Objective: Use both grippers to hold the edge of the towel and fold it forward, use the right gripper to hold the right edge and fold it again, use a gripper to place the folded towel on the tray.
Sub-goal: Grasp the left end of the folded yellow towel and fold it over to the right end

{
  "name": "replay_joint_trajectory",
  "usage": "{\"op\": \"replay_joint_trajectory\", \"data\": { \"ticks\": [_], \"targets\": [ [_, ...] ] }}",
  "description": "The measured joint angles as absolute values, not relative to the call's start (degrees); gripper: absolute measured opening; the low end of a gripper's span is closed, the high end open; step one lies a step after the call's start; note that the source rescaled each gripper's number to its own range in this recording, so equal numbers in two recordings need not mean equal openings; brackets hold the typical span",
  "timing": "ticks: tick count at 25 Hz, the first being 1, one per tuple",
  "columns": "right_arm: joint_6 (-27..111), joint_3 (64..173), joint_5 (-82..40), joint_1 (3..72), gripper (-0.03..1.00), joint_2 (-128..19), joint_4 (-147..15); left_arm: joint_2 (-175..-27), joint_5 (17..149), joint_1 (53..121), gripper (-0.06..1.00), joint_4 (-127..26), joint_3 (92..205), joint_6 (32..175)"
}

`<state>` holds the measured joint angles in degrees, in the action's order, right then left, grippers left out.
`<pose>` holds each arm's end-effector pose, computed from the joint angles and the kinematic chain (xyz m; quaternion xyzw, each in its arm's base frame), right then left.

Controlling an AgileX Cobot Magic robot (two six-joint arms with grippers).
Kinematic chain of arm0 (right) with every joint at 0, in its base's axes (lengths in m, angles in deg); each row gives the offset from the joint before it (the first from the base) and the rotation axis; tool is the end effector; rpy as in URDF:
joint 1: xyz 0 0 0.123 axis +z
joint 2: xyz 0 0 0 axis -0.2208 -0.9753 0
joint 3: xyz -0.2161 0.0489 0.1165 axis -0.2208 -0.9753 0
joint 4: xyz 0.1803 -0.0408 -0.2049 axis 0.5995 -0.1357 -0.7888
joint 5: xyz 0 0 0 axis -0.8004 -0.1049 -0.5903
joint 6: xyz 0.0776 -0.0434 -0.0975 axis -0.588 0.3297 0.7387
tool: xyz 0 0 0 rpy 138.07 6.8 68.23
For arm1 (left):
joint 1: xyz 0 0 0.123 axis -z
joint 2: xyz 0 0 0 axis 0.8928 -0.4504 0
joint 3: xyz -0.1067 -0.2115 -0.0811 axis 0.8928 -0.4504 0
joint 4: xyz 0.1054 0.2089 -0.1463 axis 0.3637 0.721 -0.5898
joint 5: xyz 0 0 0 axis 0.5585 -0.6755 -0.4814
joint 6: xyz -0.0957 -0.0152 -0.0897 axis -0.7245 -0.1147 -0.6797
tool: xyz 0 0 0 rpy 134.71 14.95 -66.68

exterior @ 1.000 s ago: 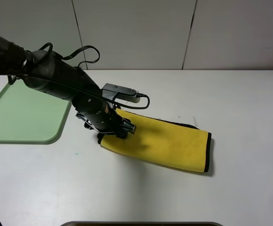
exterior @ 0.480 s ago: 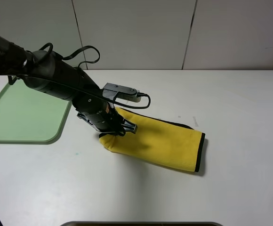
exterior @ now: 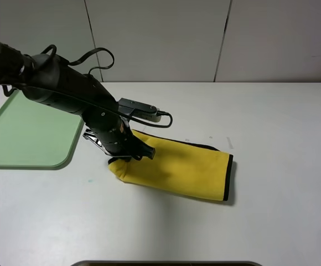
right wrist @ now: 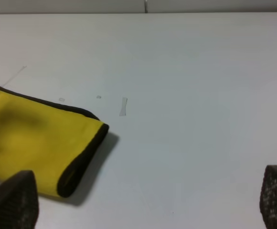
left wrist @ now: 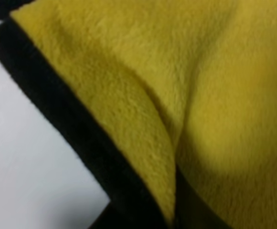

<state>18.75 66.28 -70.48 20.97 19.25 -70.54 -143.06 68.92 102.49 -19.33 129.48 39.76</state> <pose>0.0882 0.0192 0.2715 -0.0611 0.8432 0.0665 0.5299 0.3059 -0.2344 0.0121 0.2105 0.9559 -0.0484 0.1991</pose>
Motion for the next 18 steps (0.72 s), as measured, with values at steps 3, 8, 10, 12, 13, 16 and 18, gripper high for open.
{"op": "replay_joint_trajectory", "data": {
  "ticks": [3, 8, 10, 12, 13, 16, 18],
  "targets": [
    [18.8, 66.3, -70.5, 21.0, 1.00, 19.3, -70.5, -140.8, 66.4, 101.6, 0.06, -18.5, 129.4, 39.8],
    [18.8, 66.3, -70.5, 21.0, 1.00, 19.3, -70.5, -136.8, 61.9, 100.1, 0.06, -15.6, 129.4, 39.8],
    [18.8, 66.3, -70.5, 21.0, 1.00, 19.3, -70.4, -135.4, 60.0, 99.7, 0.06, -14.4, 129.4, 39.8],
    [18.8, 66.3, -70.5, 21.0, 1.00, 19.3, -70.4, -134.4, 58.0, 99.3, 0.06, -13.3, 129.4, 39.8],
    [18.8, 66.3, -70.5, 21.0, 1.00, 19.3, -70.4, -134.0, 57.1, 99.1, 0.06, -12.6, 129.4, 39.8],
    [18.8, 66.3, -70.5, 21.0, 1.00, 19.3, -70.4, -133.3, 54.3, 98.6, 0.06, -11.7, 129.4, 39.8],
    [18.8, 66.3, -70.5, 21.0, 1.00, 19.3, -70.4, -132.7, 52.6, 98.1, 0.06, -11.1, 129.4, 39.8]
  ]
}}
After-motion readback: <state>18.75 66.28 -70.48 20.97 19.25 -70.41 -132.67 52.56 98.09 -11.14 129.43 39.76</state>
